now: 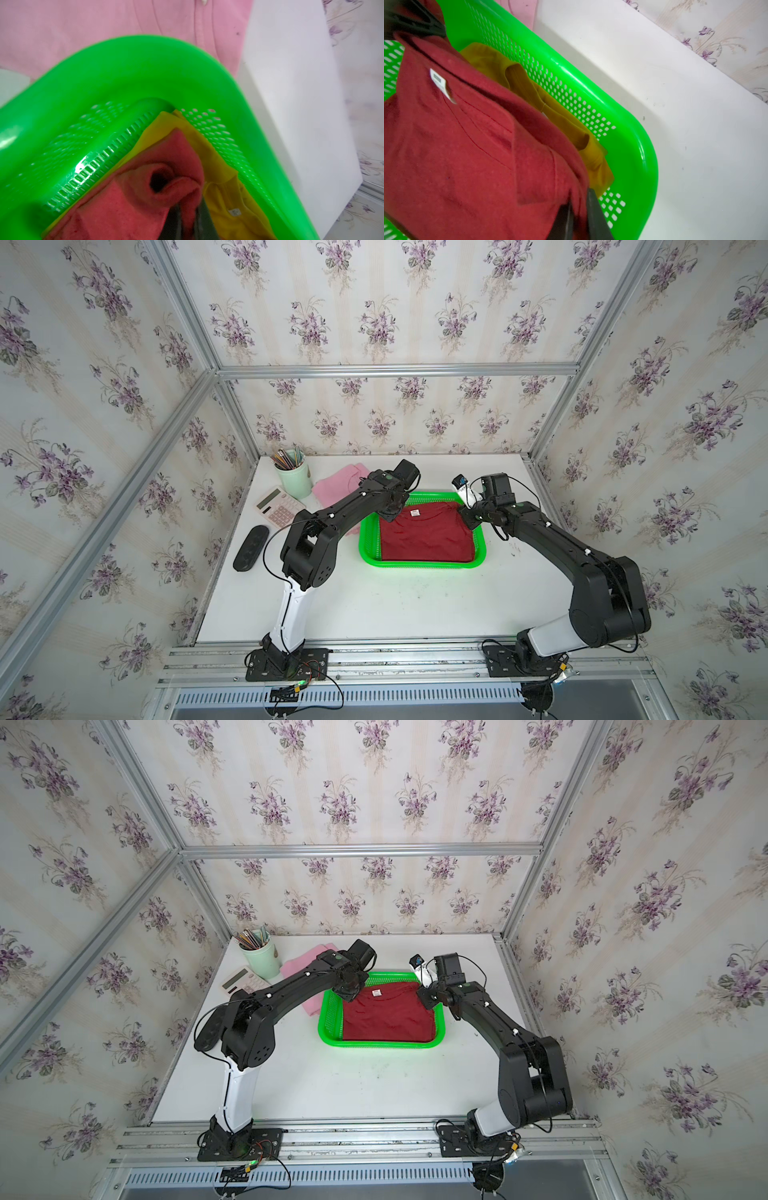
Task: Put the folded t-shirts into the basket
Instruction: Move the bin to the center of the board.
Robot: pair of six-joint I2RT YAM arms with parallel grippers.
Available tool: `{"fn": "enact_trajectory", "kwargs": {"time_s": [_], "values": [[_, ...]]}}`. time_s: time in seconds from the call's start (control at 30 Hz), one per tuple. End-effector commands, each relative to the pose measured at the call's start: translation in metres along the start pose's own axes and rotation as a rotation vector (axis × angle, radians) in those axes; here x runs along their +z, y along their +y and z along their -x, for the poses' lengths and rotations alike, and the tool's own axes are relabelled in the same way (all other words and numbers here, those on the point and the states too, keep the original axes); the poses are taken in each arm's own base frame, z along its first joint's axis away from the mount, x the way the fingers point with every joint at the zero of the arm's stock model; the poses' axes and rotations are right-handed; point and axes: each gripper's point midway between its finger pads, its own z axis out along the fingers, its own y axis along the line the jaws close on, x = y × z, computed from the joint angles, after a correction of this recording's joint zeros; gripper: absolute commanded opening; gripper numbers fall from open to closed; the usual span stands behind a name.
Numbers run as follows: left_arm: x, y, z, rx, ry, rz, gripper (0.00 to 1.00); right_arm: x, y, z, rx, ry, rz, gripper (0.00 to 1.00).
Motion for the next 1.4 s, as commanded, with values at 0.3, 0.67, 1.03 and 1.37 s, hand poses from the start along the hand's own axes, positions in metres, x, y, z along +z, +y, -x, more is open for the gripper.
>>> {"fn": "enact_trajectory", "kwargs": {"time_s": [0.3, 0.67, 1.03, 1.37], "values": [[0.0, 0.013, 0.011, 0.071, -0.045, 0.083, 0.72, -0.008, -0.021, -0.014, 0.059, -0.007, -0.159, 0.99], [-0.104, 0.011, 0.055, 0.194, -0.208, -0.104, 0.81, -0.071, -0.078, 0.007, 0.515, 0.043, -0.471, 1.0], [-0.152, 0.028, 0.012, 0.918, -0.195, -0.548, 0.68, -0.056, 0.038, 0.01, 0.744, 0.115, 0.204, 1.0], [-0.098, 0.103, 0.007, 1.062, -0.097, -0.279, 0.5, -0.033, 0.058, -0.054, 0.774, 0.254, 0.104, 1.0]]}}
